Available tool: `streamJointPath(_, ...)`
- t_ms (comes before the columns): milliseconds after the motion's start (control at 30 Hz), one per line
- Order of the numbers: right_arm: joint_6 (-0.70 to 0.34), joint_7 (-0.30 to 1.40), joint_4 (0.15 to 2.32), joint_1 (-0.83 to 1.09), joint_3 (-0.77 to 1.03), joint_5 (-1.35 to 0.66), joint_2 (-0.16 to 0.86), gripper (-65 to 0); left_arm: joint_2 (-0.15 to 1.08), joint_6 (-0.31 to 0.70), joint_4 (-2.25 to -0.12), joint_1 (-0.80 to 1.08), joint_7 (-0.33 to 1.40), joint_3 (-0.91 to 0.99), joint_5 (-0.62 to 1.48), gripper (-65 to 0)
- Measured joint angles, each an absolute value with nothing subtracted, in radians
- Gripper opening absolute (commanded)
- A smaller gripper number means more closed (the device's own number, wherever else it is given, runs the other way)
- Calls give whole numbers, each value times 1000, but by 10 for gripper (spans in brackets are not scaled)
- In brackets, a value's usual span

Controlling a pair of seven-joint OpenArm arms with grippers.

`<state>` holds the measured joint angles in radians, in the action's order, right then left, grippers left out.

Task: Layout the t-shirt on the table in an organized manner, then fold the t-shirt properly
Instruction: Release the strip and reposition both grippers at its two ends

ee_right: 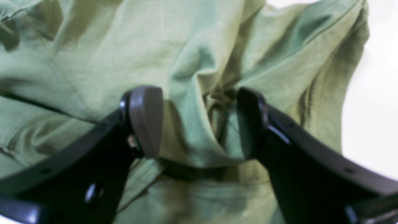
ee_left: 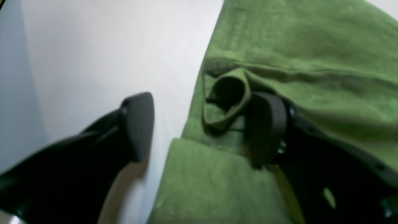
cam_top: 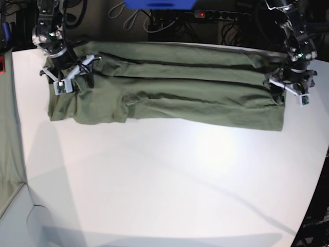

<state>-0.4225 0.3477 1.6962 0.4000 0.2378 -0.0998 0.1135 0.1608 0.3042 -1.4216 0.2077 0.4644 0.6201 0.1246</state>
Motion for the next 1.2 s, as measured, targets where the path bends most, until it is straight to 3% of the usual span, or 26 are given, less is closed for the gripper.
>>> streamJointPath(333,-427,353,1821,344,252,-94,90,-266,133,300,-1481,208,468,725,123,-194)
streamJointPath(700,-423,494,1648,117,249,-89,99,-266,133,304,-1549,255,466,749,127,-195)
streamJointPath(1100,-423,501,1547,117,249,-91,99,-272,135,300,-1546,204,467,783,124,-194)
streamJointPath(1200,-423,501,1534,117,249,-90,99,-321,132,300,-1546,202,468,779,123,-194)
